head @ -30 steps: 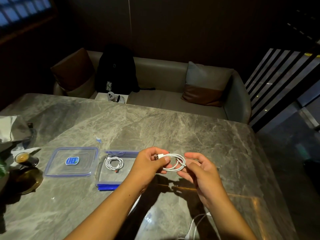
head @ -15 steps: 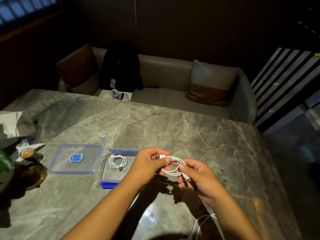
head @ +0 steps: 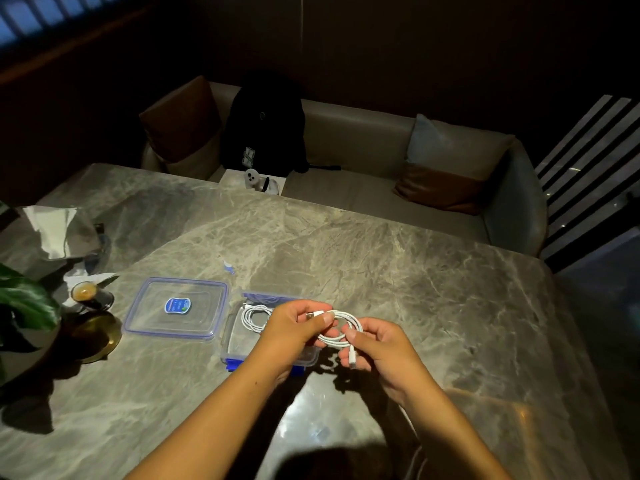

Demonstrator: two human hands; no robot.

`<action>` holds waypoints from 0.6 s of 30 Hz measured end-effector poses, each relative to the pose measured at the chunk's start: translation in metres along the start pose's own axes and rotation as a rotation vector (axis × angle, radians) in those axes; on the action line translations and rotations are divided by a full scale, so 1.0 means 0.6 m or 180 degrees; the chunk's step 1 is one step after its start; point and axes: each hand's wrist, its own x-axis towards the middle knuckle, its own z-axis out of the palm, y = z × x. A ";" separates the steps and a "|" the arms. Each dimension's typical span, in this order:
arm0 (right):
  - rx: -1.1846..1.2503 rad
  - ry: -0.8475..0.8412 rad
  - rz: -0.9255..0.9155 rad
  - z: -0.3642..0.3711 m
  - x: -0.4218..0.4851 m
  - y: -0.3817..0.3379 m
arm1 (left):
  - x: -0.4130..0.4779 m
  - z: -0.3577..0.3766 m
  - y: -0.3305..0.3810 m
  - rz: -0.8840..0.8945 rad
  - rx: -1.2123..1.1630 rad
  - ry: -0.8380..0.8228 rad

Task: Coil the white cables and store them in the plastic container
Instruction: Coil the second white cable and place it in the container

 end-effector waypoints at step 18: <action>0.0373 0.0974 0.1020 0.158 0.187 0.126 | 0.127 -0.167 -0.063 -0.0518 0.0024 0.0955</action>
